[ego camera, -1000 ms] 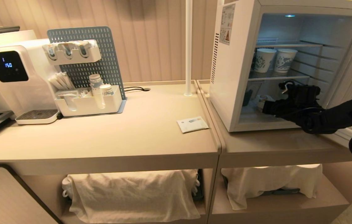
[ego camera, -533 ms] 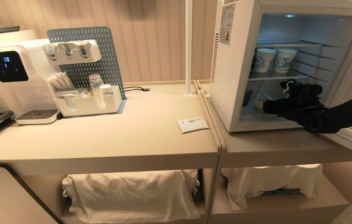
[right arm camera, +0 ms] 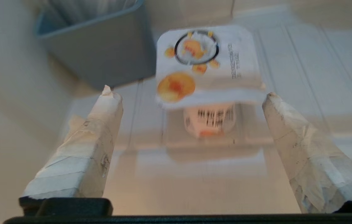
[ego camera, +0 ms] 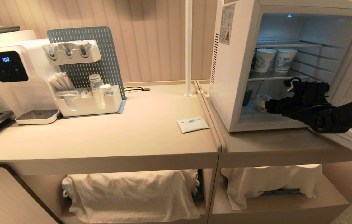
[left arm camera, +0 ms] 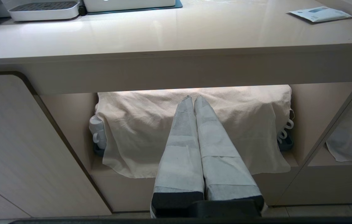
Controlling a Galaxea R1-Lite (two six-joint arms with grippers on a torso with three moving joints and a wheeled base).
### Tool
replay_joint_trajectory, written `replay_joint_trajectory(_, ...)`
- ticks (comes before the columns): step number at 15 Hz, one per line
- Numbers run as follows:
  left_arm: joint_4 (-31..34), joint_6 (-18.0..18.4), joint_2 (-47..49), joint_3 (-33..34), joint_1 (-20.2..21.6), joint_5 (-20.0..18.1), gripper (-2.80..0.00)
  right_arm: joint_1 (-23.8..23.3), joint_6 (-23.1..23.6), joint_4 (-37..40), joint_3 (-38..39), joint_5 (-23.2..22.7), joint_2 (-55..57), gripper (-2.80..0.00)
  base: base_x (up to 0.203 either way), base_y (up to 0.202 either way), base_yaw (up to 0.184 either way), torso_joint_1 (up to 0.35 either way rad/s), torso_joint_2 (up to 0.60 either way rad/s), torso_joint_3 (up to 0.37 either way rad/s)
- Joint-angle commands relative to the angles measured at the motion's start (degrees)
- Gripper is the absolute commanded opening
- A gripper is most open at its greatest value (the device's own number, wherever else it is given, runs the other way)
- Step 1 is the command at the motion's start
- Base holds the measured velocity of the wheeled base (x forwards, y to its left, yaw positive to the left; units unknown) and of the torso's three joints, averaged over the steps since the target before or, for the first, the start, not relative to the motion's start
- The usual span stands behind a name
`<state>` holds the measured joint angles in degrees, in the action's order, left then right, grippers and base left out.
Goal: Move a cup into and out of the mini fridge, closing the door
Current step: Put the yoghurt in the freezer
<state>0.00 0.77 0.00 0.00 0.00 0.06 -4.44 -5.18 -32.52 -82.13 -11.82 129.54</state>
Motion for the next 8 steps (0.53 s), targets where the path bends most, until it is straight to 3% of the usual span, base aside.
replay_joint_trajectory(1, 0.0, 0.0, 0.0, 0.0, 0.0, 0.0, -2.8, -0.1, 0.6, -0.2, 2.5, -0.1, -2.6, 0.0, 0.0, 0.0, 0.0, 0.0, 0.0, 0.0)
replay_joint_trajectory(5, 0.0, 0.0, 0.0, 0.0, 0.0, 0.0, -2.8, -0.6, 8.4, 3.2, 11.0, 0.0, -10.0, 0.0, 0.0, 0.0, 0.0, 0.0, 0.0, 0.0)
replay_joint_trajectory(8, 0.0, 0.0, 0.0, 0.0, 0.0, 0.0, -2.8, -0.7, 10.5, 5.5, 17.1, 0.2, -17.3, 0.0, 0.0, 0.0, 0.0, 0.0, 0.0, 0.0)
